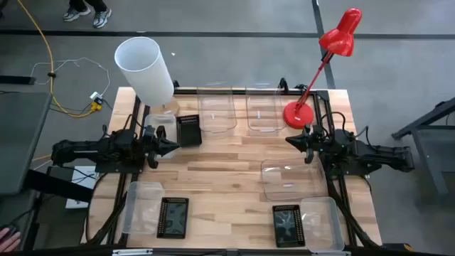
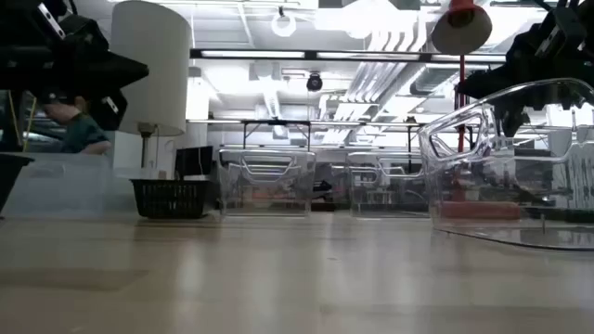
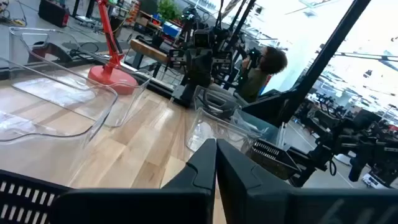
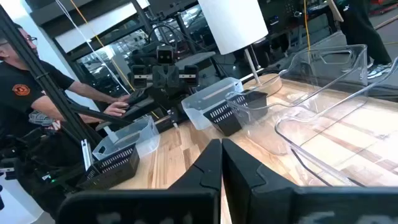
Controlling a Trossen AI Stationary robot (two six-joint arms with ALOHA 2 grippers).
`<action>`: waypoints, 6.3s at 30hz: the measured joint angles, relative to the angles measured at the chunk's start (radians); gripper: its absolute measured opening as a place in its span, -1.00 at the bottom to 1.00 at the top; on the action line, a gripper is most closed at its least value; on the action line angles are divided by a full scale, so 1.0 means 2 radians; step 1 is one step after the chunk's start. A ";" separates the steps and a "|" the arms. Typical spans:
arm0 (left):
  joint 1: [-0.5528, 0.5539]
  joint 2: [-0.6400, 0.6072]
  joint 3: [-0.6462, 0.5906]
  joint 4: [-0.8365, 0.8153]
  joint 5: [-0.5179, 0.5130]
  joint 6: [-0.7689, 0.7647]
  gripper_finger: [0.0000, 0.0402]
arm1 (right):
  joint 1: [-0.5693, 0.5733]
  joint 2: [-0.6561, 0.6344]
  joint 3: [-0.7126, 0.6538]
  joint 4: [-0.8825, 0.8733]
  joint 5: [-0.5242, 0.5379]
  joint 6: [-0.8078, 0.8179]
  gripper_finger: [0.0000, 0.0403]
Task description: Stack baskets by color
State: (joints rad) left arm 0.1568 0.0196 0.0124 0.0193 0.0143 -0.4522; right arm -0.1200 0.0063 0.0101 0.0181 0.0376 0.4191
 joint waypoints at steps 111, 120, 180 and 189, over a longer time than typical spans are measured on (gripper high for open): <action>0.000 0.000 0.000 0.000 0.000 0.000 -1.00 | 0.084 0.106 0.164 0.248 -0.048 0.125 -1.00; 0.000 0.000 0.000 0.000 0.000 0.000 -1.00 | 0.190 0.383 0.452 0.046 -0.047 -0.019 -1.00; 0.000 0.000 0.000 0.000 0.000 0.000 -1.00 | 0.447 1.054 0.843 -0.559 -0.025 0.801 0.33; 0.000 0.000 0.000 0.000 0.000 0.000 -1.00 | 0.441 1.053 0.812 -0.555 -0.024 0.813 0.28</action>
State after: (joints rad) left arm 0.1566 0.0195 0.0124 0.0193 0.0143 -0.4521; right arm 0.7629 2.1128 1.6345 -1.0914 -0.0114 2.0453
